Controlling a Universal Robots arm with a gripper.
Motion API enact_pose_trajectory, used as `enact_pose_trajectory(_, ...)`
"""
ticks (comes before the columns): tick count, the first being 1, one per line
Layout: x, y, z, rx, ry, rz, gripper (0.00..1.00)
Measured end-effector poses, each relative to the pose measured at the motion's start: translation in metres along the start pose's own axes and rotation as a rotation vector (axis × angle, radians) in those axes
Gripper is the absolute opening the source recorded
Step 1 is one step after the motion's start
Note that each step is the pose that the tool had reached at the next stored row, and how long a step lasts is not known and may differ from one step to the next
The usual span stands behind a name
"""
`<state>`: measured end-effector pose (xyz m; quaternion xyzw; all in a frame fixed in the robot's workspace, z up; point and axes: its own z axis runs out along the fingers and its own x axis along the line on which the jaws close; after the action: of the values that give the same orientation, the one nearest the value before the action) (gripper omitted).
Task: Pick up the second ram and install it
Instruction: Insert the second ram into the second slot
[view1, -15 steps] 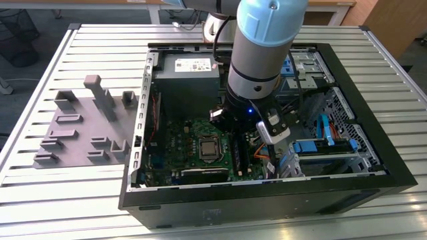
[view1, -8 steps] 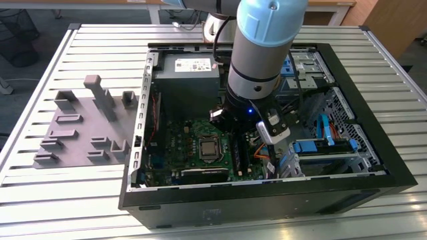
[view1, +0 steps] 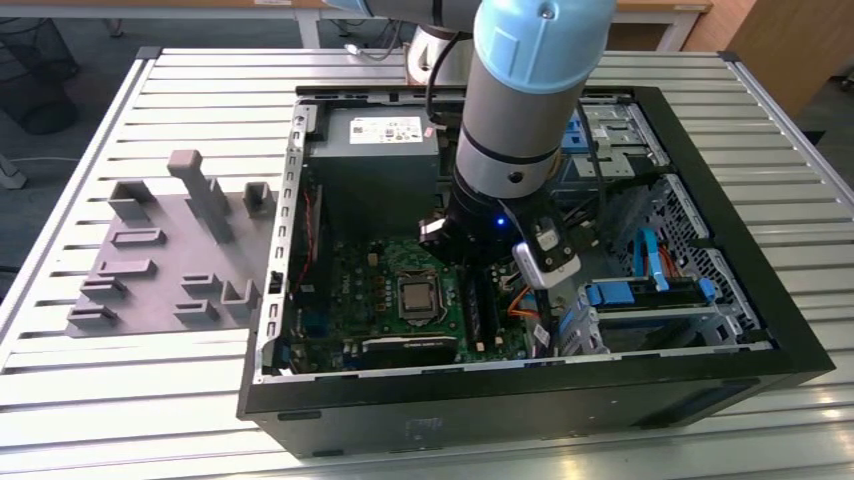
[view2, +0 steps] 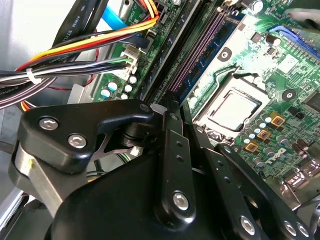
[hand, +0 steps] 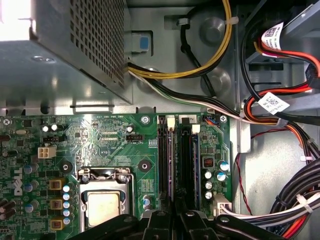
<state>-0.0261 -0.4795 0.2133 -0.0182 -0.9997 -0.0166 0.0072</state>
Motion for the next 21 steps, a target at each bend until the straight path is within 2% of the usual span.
enact_pose_trajectory(18,0.0001,0.0,-0.0024,-0.0017,0.0003,-0.004,0.14)
enact_pose_trajectory(21,0.0,0.0,-0.0024,-0.0014,0.0008,-0.019,0.14)
